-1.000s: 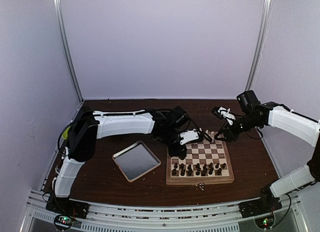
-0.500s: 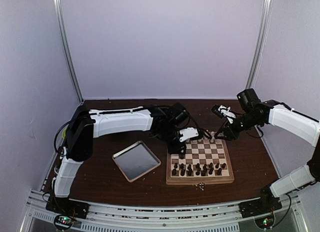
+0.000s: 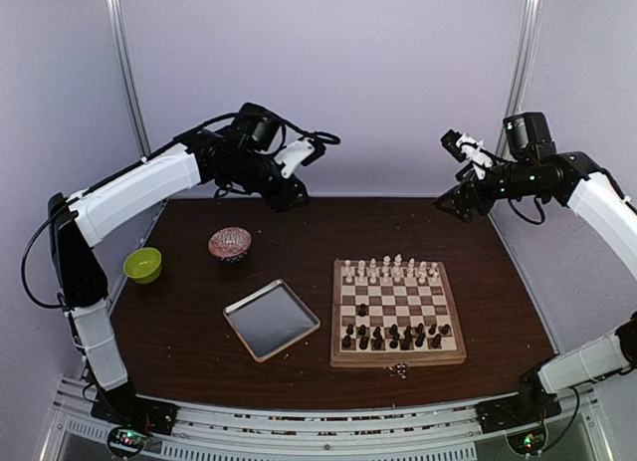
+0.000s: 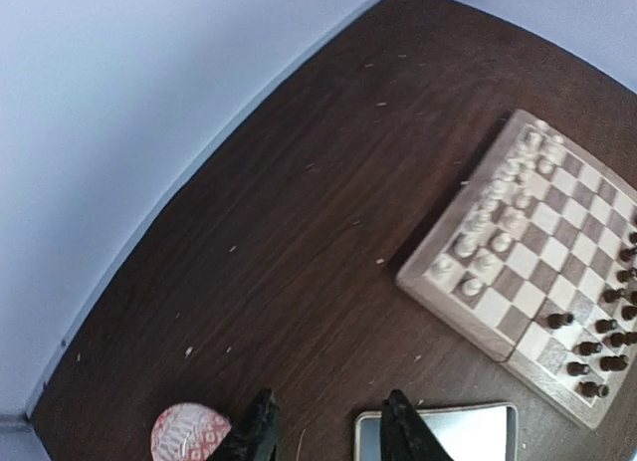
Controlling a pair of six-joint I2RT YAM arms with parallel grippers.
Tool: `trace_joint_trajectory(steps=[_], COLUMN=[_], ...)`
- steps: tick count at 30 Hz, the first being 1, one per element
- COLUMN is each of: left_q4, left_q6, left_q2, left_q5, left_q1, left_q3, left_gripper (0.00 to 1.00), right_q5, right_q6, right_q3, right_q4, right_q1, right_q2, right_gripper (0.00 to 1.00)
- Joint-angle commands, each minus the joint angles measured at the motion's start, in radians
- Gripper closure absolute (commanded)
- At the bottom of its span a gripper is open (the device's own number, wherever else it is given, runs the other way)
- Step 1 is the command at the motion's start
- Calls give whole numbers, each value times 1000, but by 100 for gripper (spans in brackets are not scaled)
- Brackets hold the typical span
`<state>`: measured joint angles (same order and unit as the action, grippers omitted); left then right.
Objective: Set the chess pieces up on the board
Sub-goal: Pick up the rook from the chessboard.
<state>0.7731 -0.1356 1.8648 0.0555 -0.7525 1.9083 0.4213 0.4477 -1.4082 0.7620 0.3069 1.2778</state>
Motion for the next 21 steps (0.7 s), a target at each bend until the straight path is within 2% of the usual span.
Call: trace_joint_trajectory(steps=[1,7,10,13,14,16,21], left_q4=[-66,-183,-225,-297,-319,-348,-368], left_q6=[145,225,231,287,300,319,320], left_q2=[-86,-208,-265,-331,-348,-372,-407], left_q5=[-46,-71,-105,-101,-83,-45,-15], left_q1=[101,191,200,227,239,264,283], left_q3=[-100,-255,-309,-389,-411,-430,-440], left_gripper=[59,57,52,18,11,9,10], right_q5=[-21,106,107,50,25,-21,-177], right_q6=[-101,-114,-20,74,95,137,212], right_q3=[-110,-228,-253,-233,-227,-205,-129], right_q4=[-24,-10,52,94,112,135,157], right_q1=[-14,24,102,193,227,296,423], right_q2=[59,110,157,218,243,286,412], right_gripper=[0,0,8,19,21,26,39])
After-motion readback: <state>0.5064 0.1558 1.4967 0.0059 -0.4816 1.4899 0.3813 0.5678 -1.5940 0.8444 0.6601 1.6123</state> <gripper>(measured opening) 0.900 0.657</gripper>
